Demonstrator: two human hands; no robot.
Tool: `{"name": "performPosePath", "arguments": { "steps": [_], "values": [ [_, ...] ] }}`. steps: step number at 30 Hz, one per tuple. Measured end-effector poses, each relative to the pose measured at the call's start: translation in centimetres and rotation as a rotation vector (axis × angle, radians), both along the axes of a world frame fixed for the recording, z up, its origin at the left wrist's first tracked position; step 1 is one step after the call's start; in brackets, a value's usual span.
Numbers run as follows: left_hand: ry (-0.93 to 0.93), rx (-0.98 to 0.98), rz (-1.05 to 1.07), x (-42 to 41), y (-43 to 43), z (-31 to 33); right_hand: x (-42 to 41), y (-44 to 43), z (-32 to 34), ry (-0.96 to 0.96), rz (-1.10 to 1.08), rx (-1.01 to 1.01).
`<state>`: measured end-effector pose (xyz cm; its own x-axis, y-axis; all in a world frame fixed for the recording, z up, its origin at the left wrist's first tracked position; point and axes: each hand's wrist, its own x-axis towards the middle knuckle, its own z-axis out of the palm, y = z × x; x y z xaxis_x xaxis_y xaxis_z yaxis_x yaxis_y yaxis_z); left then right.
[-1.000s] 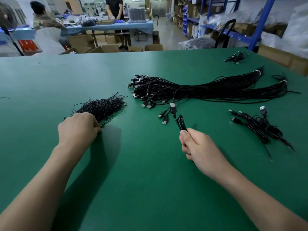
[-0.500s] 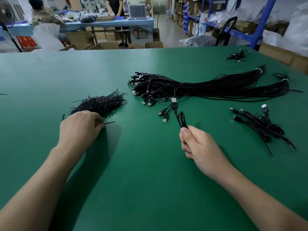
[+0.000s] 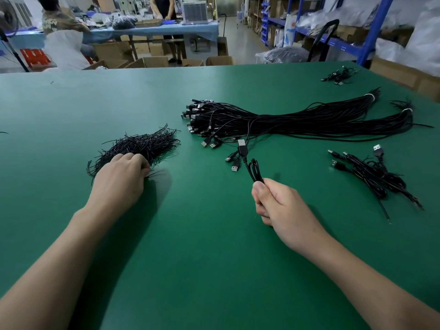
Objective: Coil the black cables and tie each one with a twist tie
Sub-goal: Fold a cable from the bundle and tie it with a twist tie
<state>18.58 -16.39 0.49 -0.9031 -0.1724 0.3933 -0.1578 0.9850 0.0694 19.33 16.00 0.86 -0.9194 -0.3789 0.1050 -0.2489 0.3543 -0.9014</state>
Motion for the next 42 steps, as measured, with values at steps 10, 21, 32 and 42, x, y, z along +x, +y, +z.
{"name": "performPosePath", "arguments": {
  "steps": [10, 21, 32, 42],
  "values": [
    [0.376, 0.479, -0.262, 0.9, 5.9, 2.9, 0.1, -0.2, 0.0, -0.011, 0.021, -0.046],
    [-0.205, 1.719, -0.412, 1.2, 16.1, 0.4, -0.2, -0.1, -0.7, 0.01, 0.07, -0.137],
    [-0.024, 1.678, -0.426, 2.8, 16.5, -0.2, -0.2, -0.3, -1.6, 0.063, 0.034, -0.04],
    [-0.056, 1.625, -0.534, 2.7, 16.5, -0.5, -0.6, 0.1, -1.5, 0.082, -0.071, -0.006]
  ]
}}
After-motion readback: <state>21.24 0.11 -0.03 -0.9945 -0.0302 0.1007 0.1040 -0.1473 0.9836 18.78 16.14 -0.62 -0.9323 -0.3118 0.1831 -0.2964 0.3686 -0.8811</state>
